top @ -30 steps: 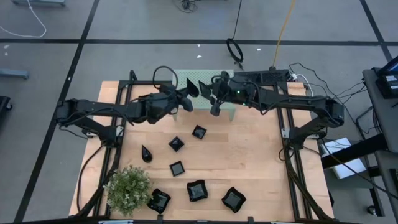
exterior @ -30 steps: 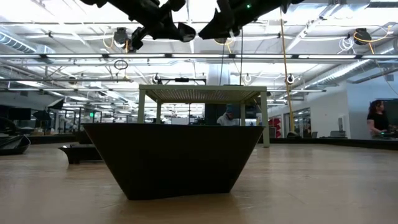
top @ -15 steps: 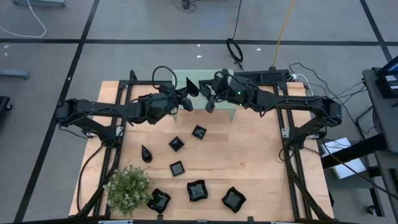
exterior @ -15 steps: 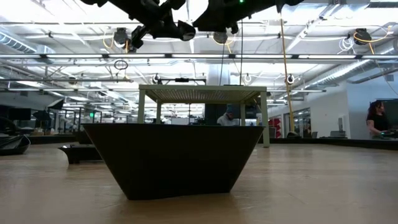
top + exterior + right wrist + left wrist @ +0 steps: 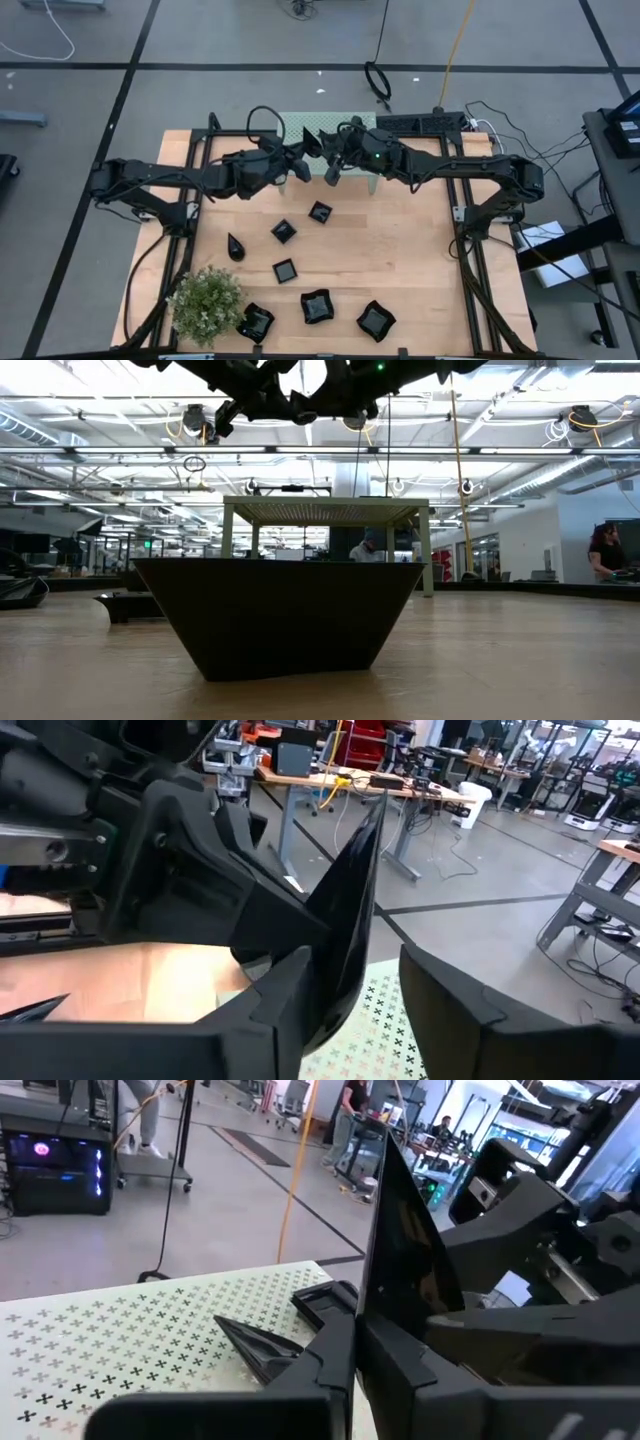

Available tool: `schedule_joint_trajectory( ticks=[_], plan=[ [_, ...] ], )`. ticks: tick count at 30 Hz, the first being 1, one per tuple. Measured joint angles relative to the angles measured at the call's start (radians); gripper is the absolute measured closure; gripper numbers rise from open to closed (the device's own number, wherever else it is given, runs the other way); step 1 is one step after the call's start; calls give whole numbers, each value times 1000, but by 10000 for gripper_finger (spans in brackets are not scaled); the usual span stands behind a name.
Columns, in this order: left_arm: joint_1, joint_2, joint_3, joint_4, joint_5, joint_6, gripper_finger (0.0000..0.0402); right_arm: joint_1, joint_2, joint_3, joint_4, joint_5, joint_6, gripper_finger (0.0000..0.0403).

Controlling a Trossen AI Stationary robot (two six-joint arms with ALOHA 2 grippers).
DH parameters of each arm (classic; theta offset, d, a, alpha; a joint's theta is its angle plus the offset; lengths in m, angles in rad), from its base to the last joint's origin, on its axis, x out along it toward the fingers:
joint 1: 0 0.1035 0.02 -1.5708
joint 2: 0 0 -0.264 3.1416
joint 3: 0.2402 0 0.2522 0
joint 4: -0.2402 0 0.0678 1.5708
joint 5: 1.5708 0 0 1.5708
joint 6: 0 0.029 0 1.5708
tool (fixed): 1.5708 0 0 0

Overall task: Pick & Place Mini shaped plates
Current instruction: Stack the black drop-shaped plate on the shelf

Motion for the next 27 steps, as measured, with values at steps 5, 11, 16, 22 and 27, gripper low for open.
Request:
schedule_joint_trajectory(
  ticks=[5,11,16,22,27],
  plan=[
    [0,0,0,0,0,2,396,0,0,0,1,-1,1,316],
    [-1,0,0,0,4,4,379,-1,0,0,0,6,1,390],
    [0,0,0,0,1,1,392,-1,0,0,0,7,9,394],
    [0,0,0,2,17,-36,371,-1,0,0,0,6,9,400],
    [12,0,0,4,86,-115,289,-2,0,0,-2,-8,47,401]
  ],
)
